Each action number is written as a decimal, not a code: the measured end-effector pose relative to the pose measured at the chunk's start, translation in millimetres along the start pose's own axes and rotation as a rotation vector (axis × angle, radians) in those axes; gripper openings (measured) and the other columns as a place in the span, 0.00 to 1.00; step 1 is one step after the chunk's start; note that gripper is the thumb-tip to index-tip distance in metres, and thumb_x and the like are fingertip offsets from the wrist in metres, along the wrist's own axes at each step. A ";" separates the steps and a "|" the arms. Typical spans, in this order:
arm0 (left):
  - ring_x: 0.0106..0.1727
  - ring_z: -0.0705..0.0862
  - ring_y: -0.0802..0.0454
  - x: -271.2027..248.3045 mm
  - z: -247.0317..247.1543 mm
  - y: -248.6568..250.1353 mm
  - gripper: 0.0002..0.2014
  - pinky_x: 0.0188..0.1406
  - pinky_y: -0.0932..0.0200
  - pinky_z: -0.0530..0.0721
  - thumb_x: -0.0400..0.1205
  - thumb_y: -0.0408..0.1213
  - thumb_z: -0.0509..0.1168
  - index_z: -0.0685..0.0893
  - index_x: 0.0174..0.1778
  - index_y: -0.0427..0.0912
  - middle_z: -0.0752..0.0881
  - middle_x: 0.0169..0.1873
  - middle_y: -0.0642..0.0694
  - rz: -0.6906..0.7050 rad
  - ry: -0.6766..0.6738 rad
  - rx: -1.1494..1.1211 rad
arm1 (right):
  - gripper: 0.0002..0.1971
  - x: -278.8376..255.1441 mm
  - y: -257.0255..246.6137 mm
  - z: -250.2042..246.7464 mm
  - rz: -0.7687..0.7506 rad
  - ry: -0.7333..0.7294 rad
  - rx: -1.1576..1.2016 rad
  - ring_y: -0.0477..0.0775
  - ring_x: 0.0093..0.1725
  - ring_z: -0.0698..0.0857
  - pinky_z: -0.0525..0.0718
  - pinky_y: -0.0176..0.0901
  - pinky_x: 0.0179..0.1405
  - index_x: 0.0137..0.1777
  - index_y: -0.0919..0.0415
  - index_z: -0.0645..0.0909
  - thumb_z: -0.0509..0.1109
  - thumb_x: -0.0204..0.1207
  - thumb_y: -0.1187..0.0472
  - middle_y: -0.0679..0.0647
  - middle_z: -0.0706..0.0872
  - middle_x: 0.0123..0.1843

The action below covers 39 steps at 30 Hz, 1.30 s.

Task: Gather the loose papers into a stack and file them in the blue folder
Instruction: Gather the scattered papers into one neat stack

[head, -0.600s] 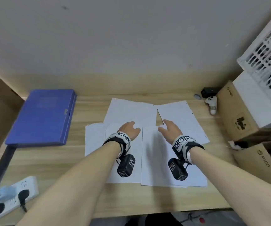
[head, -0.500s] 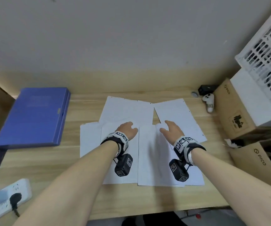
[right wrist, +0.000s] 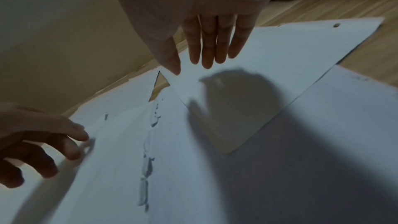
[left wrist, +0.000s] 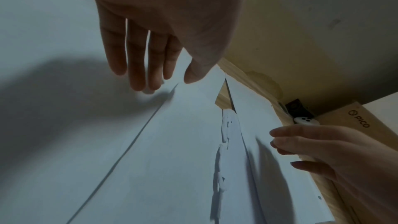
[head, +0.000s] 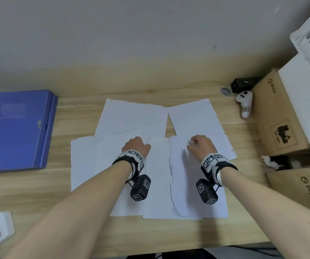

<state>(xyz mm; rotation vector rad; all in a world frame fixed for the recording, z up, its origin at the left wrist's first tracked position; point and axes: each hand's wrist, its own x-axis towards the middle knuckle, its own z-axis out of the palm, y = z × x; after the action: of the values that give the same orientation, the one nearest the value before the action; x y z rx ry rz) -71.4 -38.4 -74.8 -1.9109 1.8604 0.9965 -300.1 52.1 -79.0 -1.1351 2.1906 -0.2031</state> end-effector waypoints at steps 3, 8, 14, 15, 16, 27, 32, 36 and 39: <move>0.38 0.80 0.43 4.5 11.9 3.3 0.14 0.35 0.59 0.74 0.74 0.52 0.64 0.74 0.36 0.43 0.79 0.35 0.47 -0.064 -0.027 -0.006 | 0.19 13.2 -1.8 8.6 -0.024 -0.030 -0.056 0.55 0.61 0.80 0.84 0.52 0.53 0.57 0.53 0.79 0.71 0.68 0.47 0.51 0.82 0.58; 0.25 0.71 0.50 -2.4 25.4 5.1 0.17 0.25 0.63 0.65 0.71 0.48 0.67 0.66 0.27 0.46 0.70 0.25 0.51 -0.073 -0.066 -0.094 | 0.22 21.8 -9.1 25.4 0.007 -0.045 -0.252 0.57 0.62 0.72 0.81 0.52 0.47 0.58 0.56 0.74 0.66 0.64 0.48 0.52 0.76 0.56; 0.32 0.75 0.47 -8.5 32.9 -7.9 0.11 0.32 0.62 0.70 0.70 0.36 0.68 0.71 0.28 0.47 0.75 0.31 0.49 -0.081 -0.110 -0.221 | 0.14 28.7 -7.8 29.3 -0.104 -0.062 -0.415 0.59 0.62 0.73 0.77 0.48 0.43 0.52 0.58 0.83 0.60 0.71 0.57 0.55 0.78 0.57; 0.32 0.76 0.47 -9.5 33.3 -12.0 0.12 0.30 0.62 0.71 0.71 0.36 0.69 0.72 0.26 0.47 0.77 0.29 0.48 -0.075 -0.120 -0.232 | 0.14 28.4 -8.1 27.8 -0.119 -0.077 -0.417 0.58 0.62 0.74 0.77 0.48 0.44 0.52 0.58 0.83 0.60 0.71 0.56 0.55 0.79 0.56; 0.32 0.76 0.47 -10.4 33.9 -16.2 0.12 0.30 0.63 0.71 0.71 0.35 0.69 0.73 0.25 0.47 0.78 0.28 0.48 -0.069 -0.125 -0.248 | 0.13 26.8 -9.3 24.4 -0.127 -0.086 -0.404 0.59 0.61 0.75 0.78 0.49 0.45 0.50 0.58 0.84 0.61 0.70 0.57 0.54 0.80 0.54; 0.42 0.86 0.45 -17.4 45.0 -35.3 0.06 0.48 0.54 0.87 0.73 0.38 0.72 0.82 0.31 0.47 0.86 0.36 0.49 -0.027 0.002 -0.366 | 0.33 -17.7 -20.0 48.2 -0.057 0.022 -0.396 0.58 0.59 0.72 0.77 0.50 0.42 0.55 0.57 0.71 0.68 0.56 0.36 0.52 0.71 0.55; 0.37 0.82 0.47 -18.1 47.9 -39.9 0.08 0.42 0.58 0.83 0.71 0.36 0.72 0.80 0.29 0.47 0.83 0.34 0.49 -0.012 -0.023 -0.356 | 0.33 -17.7 -37.9 70.0 0.059 0.093 -0.420 0.58 0.57 0.70 0.76 0.50 0.40 0.53 0.58 0.67 0.70 0.48 0.43 0.52 0.68 0.54; 0.36 0.80 0.48 -13.4 49.1 -43.3 0.08 0.40 0.60 0.80 0.71 0.33 0.71 0.81 0.29 0.47 0.81 0.33 0.49 -0.004 -0.037 -0.349 | 0.27 -7.7 -34.8 66.7 0.068 0.082 -0.421 0.59 0.60 0.70 0.75 0.48 0.36 0.56 0.60 0.69 0.71 0.57 0.56 0.54 0.70 0.58; 0.36 0.80 0.49 -11.3 50.2 -43.8 0.08 0.39 0.61 0.79 0.72 0.33 0.71 0.81 0.30 0.47 0.81 0.34 0.50 -0.004 -0.050 -0.352 | 0.18 -3.4 -21.9 62.0 0.010 0.088 -0.482 0.61 0.63 0.72 0.73 0.48 0.36 0.59 0.62 0.71 0.69 0.71 0.61 0.57 0.72 0.62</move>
<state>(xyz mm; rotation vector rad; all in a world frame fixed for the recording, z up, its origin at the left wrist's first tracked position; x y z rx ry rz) -42.1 7.7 -114.6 -2.0528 1.7429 1.4362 -245.9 50.8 -116.3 -1.3885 2.3937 0.3026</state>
